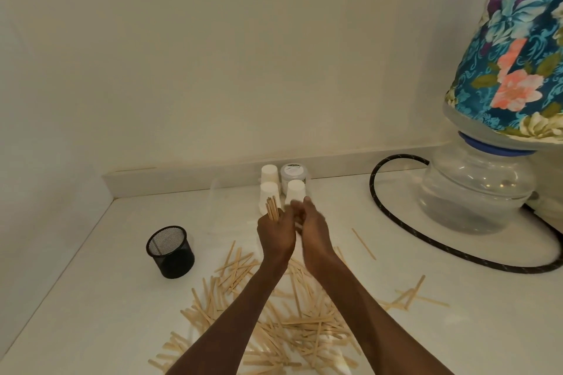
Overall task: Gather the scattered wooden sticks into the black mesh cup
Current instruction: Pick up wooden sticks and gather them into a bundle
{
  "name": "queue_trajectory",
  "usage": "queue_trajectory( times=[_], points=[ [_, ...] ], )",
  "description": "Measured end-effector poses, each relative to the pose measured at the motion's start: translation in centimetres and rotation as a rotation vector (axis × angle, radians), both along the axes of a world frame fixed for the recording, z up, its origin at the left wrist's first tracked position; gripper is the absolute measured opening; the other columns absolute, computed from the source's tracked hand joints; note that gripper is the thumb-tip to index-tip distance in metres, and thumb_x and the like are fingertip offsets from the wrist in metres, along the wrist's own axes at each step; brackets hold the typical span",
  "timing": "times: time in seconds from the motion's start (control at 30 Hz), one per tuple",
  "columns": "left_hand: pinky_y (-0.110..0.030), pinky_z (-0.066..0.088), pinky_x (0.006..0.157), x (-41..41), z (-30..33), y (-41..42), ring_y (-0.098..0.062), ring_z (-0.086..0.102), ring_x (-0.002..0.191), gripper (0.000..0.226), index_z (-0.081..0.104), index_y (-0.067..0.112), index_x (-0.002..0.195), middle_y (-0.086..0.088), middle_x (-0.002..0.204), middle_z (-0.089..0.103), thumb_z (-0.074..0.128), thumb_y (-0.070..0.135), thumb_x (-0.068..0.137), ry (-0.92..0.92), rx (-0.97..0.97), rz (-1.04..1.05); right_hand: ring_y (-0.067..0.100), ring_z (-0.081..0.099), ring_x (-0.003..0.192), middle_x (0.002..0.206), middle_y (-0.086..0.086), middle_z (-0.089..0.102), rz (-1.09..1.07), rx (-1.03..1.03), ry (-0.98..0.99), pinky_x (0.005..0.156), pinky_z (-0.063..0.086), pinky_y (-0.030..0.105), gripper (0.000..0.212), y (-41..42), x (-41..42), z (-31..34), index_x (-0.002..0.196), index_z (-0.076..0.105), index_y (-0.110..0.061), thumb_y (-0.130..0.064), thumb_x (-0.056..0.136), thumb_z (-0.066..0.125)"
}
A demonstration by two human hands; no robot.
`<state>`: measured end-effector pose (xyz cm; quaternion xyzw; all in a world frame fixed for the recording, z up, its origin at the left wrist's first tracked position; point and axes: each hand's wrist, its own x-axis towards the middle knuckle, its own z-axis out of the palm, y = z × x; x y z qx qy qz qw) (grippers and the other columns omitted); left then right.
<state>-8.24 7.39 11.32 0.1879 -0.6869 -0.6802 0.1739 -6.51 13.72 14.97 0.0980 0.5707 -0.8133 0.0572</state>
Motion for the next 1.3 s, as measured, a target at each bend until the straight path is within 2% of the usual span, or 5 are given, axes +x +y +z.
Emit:
queue_trajectory(
  times=[0.1, 0.27, 0.5, 0.87, 1.3],
  points=[
    [-0.03, 0.032, 0.047, 0.4, -0.6, -0.8, -0.013, 0.037, 0.045, 0.034, 0.041, 0.01, 0.053, 0.0, 0.048, 0.04, 0.06, 0.012, 0.081, 0.027, -0.109, 0.025, 0.004, 0.054, 0.123, 0.128, -0.013, 0.061, -0.02, 0.505, 0.555, 0.093, 0.039, 0.004, 0.035, 0.7, -0.5, 1.8, 0.128, 0.058, -0.021, -0.033, 0.103, 0.038],
    [-0.01, 0.041, 0.068, 0.8, -1.0, -1.9, 0.011, 0.051, 0.07, 0.02, 0.061, 0.019, 0.104, 0.029, 0.081, 0.053, 0.045, 0.009, 0.099, 0.073, -0.299, -0.004, 0.003, 0.025, 0.145, 0.158, -0.009, 0.032, 0.528, 1.235, 0.866, 0.118, 0.025, 0.025, 0.051, 0.7, -0.4, 2.7, 0.147, 0.039, -0.022, -0.045, 0.102, 0.03],
    [-0.025, 0.028, 0.044, 1.4, -1.2, -4.5, -0.009, 0.036, 0.041, 0.034, 0.042, 0.014, 0.052, 0.003, 0.042, 0.042, 0.044, 0.029, 0.083, 0.199, -0.477, 0.045, 0.014, 0.055, 0.125, 0.138, 0.002, 0.058, 0.361, 0.982, 0.803, 0.105, 0.046, 0.031, 0.04, -0.5, -0.6, 2.9, 0.139, 0.051, -0.015, -0.022, 0.1, 0.05],
    [-0.016, 0.024, 0.043, 3.0, -2.0, -7.0, -0.008, 0.038, 0.038, 0.033, 0.038, 0.031, 0.052, 0.011, 0.04, 0.04, 0.05, 0.015, 0.078, 0.18, -0.517, -0.038, 0.009, 0.067, 0.077, 0.086, 0.003, 0.074, 0.418, 1.127, 0.721, 0.07, 0.048, 0.017, 0.012, -3.9, -0.4, 2.5, 0.089, 0.076, -0.009, -0.008, 0.087, 0.063],
    [-0.029, 0.024, 0.047, 3.4, -3.9, -10.3, -0.018, 0.028, 0.044, 0.042, 0.039, 0.01, 0.052, -0.004, 0.045, 0.037, 0.06, 0.02, 0.087, 0.008, -0.593, -0.041, 0.004, 0.063, 0.078, 0.098, 0.006, 0.075, 0.502, 1.123, 0.655, 0.075, 0.05, 0.013, 0.021, -5.0, -1.0, 2.9, 0.108, 0.073, -0.005, -0.008, 0.088, 0.067]
  ],
)
